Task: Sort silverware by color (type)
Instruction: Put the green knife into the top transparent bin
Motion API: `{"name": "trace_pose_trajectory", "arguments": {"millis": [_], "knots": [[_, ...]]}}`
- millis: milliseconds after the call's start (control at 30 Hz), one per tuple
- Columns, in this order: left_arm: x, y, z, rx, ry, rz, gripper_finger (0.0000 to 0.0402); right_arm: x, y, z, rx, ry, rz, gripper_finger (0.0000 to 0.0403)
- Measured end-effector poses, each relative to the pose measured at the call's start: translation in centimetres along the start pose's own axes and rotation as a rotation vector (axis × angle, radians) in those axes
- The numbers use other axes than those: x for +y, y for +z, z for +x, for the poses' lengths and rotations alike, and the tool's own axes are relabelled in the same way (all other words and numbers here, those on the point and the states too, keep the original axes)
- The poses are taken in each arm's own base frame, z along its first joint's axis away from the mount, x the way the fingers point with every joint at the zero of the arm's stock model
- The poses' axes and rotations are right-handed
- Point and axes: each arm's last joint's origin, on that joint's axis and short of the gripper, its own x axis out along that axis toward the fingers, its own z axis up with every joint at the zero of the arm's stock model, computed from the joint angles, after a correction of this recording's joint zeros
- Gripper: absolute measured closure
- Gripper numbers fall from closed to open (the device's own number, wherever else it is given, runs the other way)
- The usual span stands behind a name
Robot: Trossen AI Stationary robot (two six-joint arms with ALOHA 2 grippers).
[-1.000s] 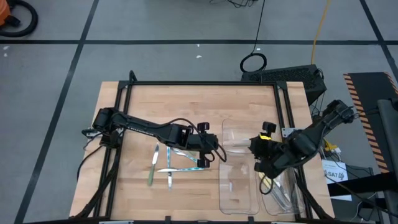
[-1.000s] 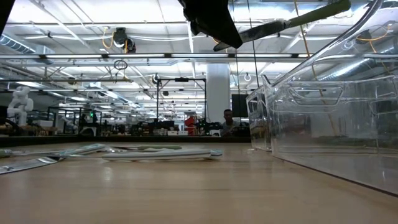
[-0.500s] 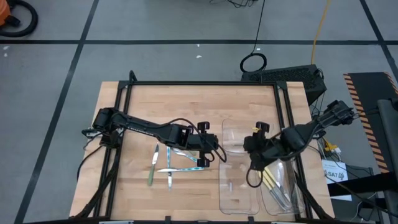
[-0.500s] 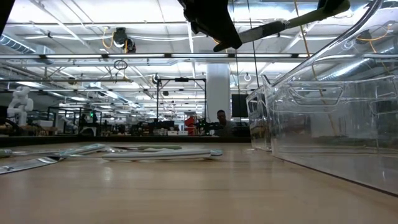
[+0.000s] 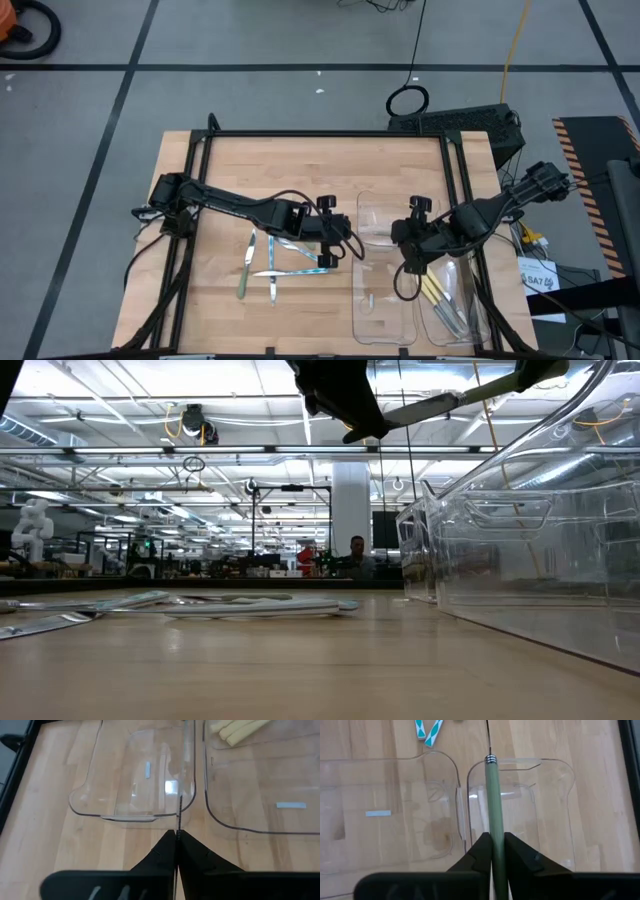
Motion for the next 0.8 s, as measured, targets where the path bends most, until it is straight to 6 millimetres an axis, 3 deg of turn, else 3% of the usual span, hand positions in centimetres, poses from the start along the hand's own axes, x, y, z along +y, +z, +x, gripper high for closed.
{"name": "trace_pose_trajectory", "arguments": {"millis": [167, 333, 600, 800], "knots": [[0.0, 0.0, 0.0, -0.002, 0.014, -0.072, 0.0314, -0.1, 0.0, 0.0, 0.002, -0.010, -0.003, 0.0377], [-0.1, 0.0, -1.4, 0.004, 0.038, -0.098, 0.0251, -0.5, -0.7, 0.0, 0.065, -0.060, 0.019, 0.0377], [-1.3, -1.5, -2.5, 0.134, 0.089, -0.046, 0.0241, -1.2, -1.8, -0.2, 0.157, -0.146, 0.077, 0.0377], [-3.9, -3.0, -3.4, 0.219, 0.108, -0.021, 0.0241, -1.4, -2.3, -0.5, 0.198, -0.148, 0.106, 0.0377]]}}
